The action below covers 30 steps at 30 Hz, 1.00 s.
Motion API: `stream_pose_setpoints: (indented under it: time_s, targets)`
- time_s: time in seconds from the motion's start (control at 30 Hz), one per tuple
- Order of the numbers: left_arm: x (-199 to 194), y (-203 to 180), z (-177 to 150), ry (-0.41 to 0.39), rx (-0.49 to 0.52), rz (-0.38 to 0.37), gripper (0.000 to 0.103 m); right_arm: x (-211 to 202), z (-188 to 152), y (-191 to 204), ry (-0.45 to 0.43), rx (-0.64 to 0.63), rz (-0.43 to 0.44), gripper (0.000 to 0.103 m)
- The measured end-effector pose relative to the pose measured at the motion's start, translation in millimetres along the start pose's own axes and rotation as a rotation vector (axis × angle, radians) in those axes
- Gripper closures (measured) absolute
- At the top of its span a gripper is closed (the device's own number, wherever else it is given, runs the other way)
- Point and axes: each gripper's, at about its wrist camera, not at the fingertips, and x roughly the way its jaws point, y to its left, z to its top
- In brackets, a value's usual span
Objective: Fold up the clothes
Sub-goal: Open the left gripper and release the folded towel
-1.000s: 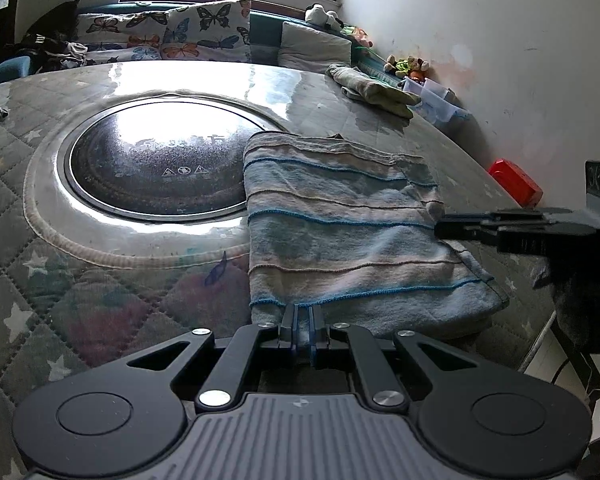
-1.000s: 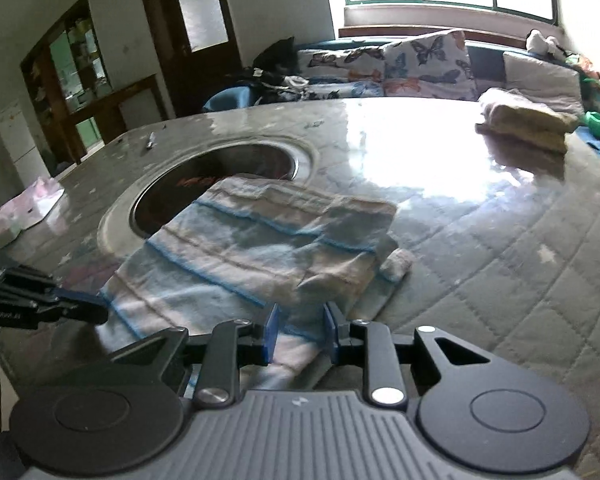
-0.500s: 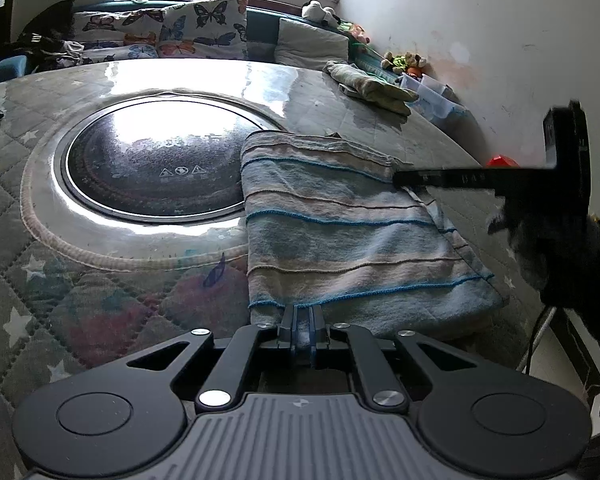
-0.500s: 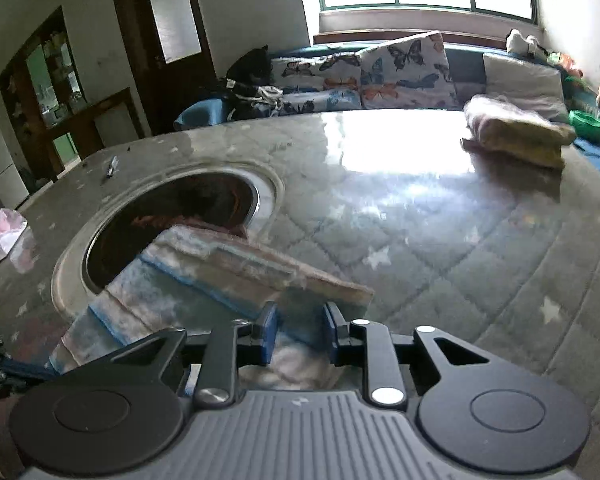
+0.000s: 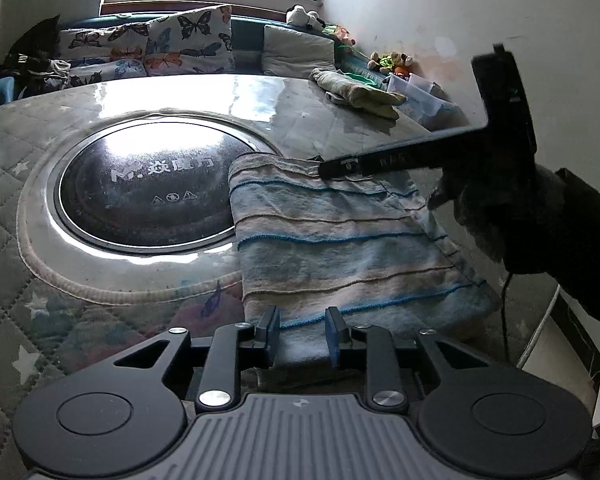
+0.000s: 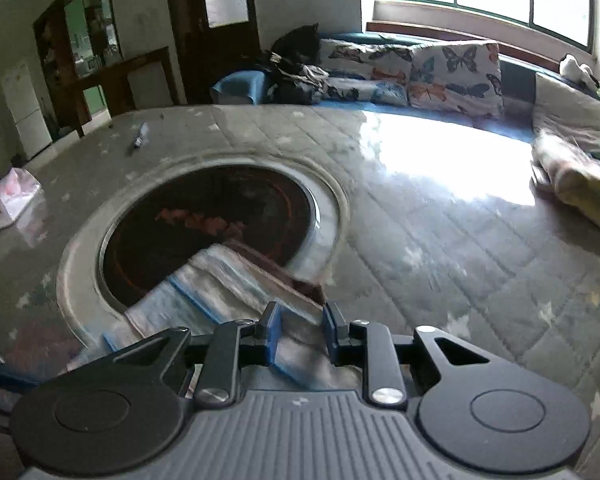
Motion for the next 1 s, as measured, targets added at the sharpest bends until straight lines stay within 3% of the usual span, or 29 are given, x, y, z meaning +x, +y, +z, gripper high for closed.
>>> stream_pose_setpoints:
  time_s: [0.13, 0.47, 0.67, 1.0]
  targets:
    - [2, 3, 2, -0.004, -0.004, -0.007, 0.074, 10, 13, 23, 0.011, -0.057, 0.061, 0.08]
    - [2, 9, -2, 0.006, -0.006, 0.004, 0.07, 23, 17, 54, 0.06, -0.153, 0.071, 0.079]
    - [-4, 12, 0, -0.012, -0.008, 0.029, 0.065, -9, -8, 70, 0.061, -0.216, 0.123, 0.074]
    - [3, 17, 24, -0.064, -0.011, 0.084, 0.065, -60, -72, 75, 0.079, -0.201, 0.109, 0.073]
